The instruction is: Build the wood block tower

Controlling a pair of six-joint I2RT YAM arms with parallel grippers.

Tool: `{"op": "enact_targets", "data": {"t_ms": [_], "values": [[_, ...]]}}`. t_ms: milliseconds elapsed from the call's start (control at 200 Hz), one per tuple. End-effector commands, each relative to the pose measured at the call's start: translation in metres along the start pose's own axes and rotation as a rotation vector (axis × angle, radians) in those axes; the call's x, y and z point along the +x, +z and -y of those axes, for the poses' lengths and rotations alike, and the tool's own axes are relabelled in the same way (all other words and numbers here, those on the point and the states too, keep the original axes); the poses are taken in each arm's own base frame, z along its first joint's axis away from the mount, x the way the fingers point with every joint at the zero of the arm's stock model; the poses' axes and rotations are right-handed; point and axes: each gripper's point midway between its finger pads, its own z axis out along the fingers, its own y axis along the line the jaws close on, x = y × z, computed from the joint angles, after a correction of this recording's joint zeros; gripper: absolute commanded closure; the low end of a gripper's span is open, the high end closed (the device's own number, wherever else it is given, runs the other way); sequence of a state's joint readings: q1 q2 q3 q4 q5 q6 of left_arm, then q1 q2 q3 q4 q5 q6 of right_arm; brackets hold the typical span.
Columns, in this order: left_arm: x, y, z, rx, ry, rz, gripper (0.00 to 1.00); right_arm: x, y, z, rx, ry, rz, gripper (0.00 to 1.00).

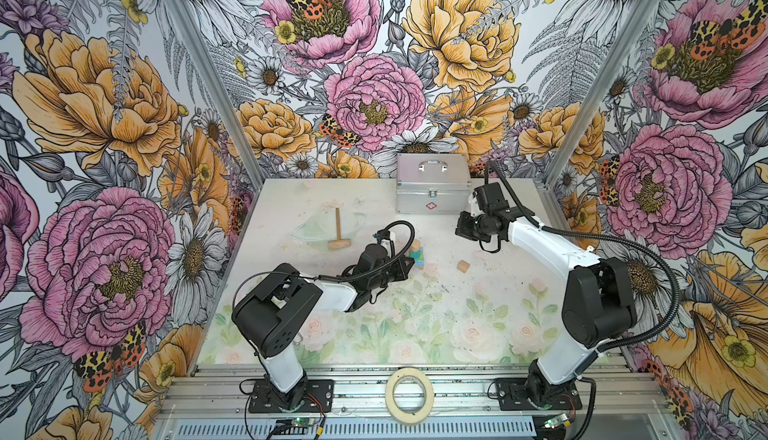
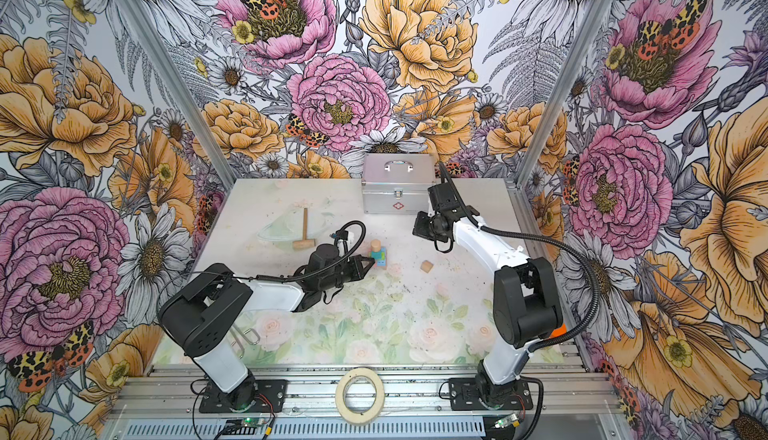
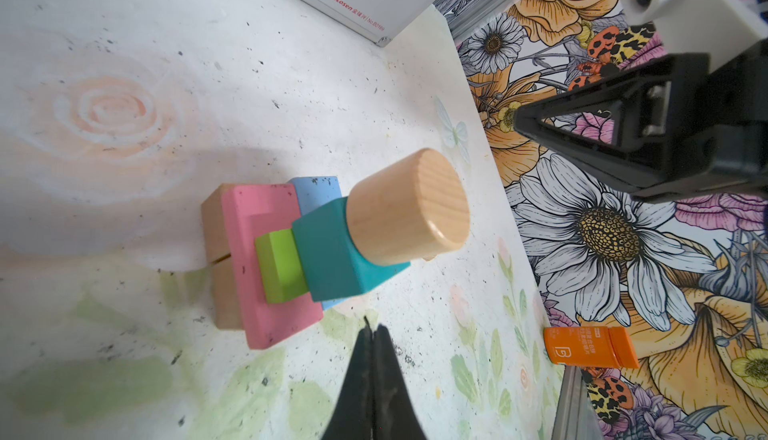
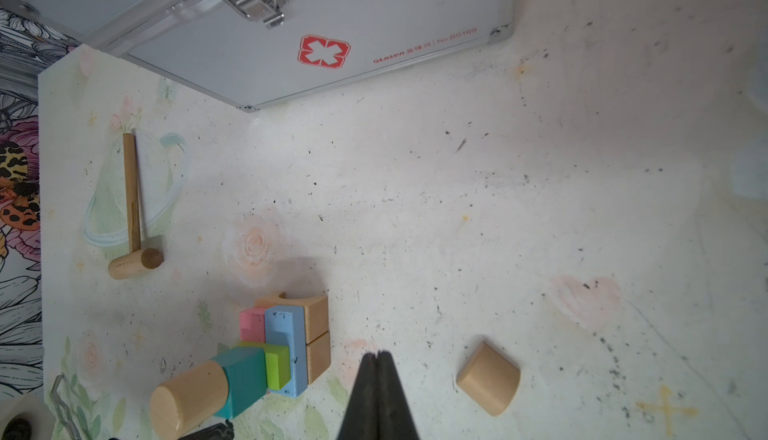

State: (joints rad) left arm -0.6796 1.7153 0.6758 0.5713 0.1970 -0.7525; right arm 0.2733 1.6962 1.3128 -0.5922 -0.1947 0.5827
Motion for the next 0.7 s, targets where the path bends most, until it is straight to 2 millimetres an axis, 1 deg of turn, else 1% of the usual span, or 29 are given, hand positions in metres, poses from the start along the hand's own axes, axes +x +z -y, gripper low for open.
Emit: {"op": "enact_targets", "data": {"t_ms": [0, 696], "values": [[-0.0052, 0.0058, 0.0003, -0.015, 0.027, 0.021, 1.0, -0.0107, -0.0143, -0.0048, -0.02, 0.0, 0.053, 1.0], [-0.005, 0.0078, -0.0011, -0.025, 0.03, 0.015, 1.0, -0.0099, -0.014, -0.0035, -0.019, 0.004, 0.053, 1.0]]}}
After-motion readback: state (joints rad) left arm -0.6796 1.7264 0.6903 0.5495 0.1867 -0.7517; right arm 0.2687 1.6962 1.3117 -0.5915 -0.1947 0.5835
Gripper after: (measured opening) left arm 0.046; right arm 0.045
